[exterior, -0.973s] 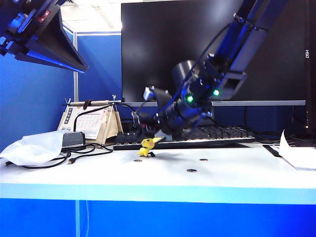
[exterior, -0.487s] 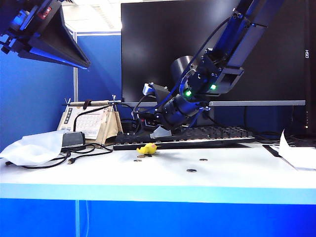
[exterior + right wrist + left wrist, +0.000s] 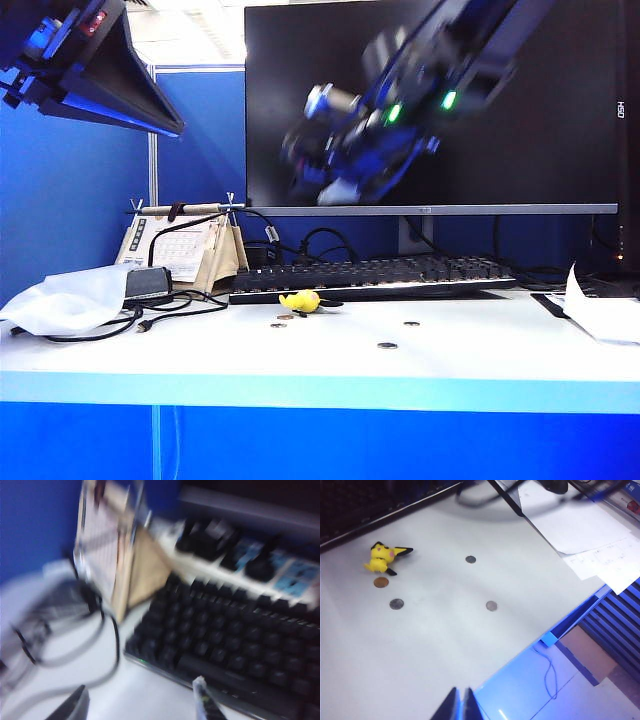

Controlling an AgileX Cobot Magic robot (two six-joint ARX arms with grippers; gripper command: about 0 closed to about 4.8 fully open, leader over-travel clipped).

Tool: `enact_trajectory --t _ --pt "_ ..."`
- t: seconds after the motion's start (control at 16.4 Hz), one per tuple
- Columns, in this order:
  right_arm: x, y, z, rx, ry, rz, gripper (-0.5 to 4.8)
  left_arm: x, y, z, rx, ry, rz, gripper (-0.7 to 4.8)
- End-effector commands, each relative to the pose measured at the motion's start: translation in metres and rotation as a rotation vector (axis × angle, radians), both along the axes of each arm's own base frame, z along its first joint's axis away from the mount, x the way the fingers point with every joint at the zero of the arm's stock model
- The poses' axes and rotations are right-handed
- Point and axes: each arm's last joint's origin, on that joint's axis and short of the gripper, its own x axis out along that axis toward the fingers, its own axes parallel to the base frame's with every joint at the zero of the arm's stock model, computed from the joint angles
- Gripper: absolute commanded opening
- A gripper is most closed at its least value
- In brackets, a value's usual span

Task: Pick up the doll and place it on the similarly colored coin.

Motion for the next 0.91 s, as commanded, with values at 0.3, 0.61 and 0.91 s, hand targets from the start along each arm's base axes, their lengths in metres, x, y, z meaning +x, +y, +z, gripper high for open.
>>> enact_trajectory --t 0.3,0.61,0.91 --pt "-0.037 -0.063 0.071 0.042 -0.014 -0.097 2.74 -0.047 0.03 0.042 -0.039 -0.179 0.23 0.26" --pt "-0.144 -0.132 0.096 0.063 -0.158 -0.294 2.74 -0.138 0.074 0.074 -0.238 -0.439 0.306 0.26" --pt "-0.264 -0.169 0.06 0.093 -0.253 -0.433 2.7 -0.148 0.081 0.041 -0.229 -0.15 0.407 0.26"
